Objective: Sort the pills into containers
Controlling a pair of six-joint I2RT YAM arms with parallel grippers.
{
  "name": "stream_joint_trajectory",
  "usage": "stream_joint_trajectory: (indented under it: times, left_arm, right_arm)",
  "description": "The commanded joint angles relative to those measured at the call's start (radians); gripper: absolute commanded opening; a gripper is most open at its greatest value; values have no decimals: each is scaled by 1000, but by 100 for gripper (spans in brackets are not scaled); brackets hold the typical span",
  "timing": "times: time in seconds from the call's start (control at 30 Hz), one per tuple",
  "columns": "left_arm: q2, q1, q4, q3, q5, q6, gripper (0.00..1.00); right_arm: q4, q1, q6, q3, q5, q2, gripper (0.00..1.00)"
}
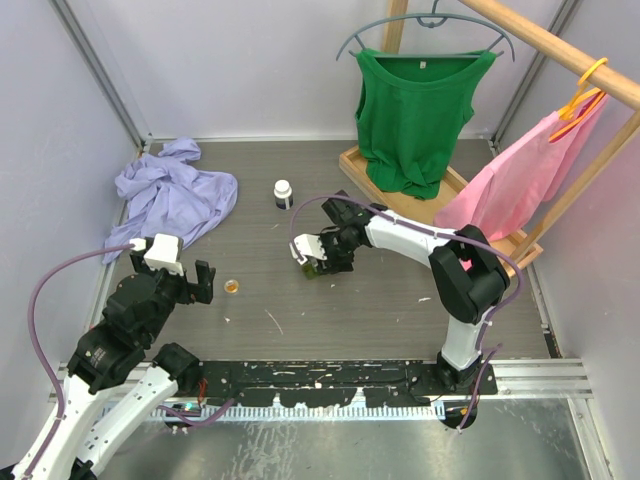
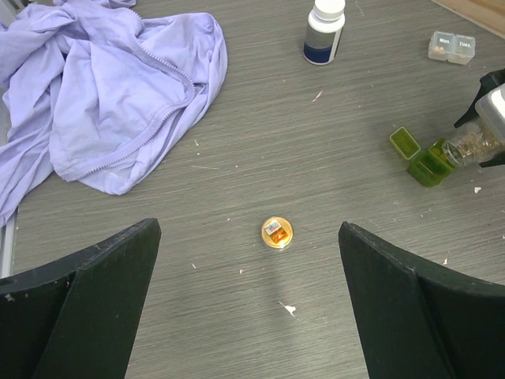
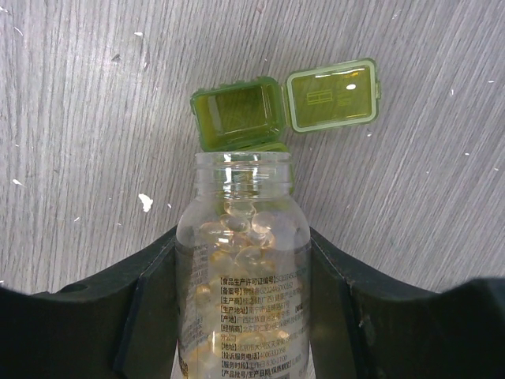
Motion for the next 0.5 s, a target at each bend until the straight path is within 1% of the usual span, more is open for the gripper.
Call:
stream_joint_trajectory:
  times: [0.0, 0.47]
  left_arm:
    - [-3, 4, 60, 4, 10, 9, 98]
    - [-4, 5, 61, 2, 10, 9, 98]
  right_arm:
    - [-7, 11, -8, 47, 15, 2, 1]
    - [-32, 50, 1, 77, 92, 16, 1]
